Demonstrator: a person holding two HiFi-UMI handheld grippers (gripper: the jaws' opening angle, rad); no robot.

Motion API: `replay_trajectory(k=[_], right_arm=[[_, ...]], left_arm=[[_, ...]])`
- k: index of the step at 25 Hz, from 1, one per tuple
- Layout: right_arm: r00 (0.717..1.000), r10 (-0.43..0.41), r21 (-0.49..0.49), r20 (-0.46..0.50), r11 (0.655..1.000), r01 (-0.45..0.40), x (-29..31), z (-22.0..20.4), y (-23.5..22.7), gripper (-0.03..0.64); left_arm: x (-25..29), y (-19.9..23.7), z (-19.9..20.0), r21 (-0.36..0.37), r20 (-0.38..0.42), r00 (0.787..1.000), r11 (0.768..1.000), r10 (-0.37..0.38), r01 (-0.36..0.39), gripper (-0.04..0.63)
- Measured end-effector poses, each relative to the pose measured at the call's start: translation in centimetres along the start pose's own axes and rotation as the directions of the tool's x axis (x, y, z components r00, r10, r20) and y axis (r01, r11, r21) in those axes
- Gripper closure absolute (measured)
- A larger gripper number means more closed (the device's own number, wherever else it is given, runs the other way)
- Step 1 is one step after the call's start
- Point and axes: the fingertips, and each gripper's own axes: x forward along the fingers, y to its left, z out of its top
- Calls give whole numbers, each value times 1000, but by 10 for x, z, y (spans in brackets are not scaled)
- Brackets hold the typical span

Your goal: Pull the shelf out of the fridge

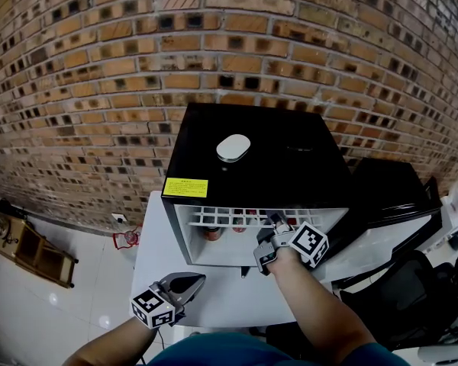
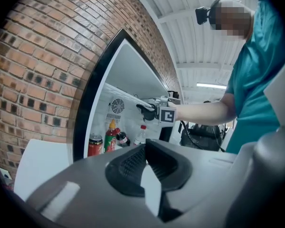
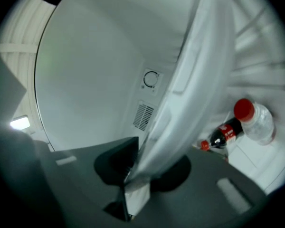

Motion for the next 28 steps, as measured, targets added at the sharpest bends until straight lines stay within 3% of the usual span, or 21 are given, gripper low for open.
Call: replay_trajectory(k=[28], right_arm=[[1000,-4,40,0,999,4,-46,-21,11,554]], left_arm=[[-16,-15,1,13,20,1000,1000,-15,15,597]])
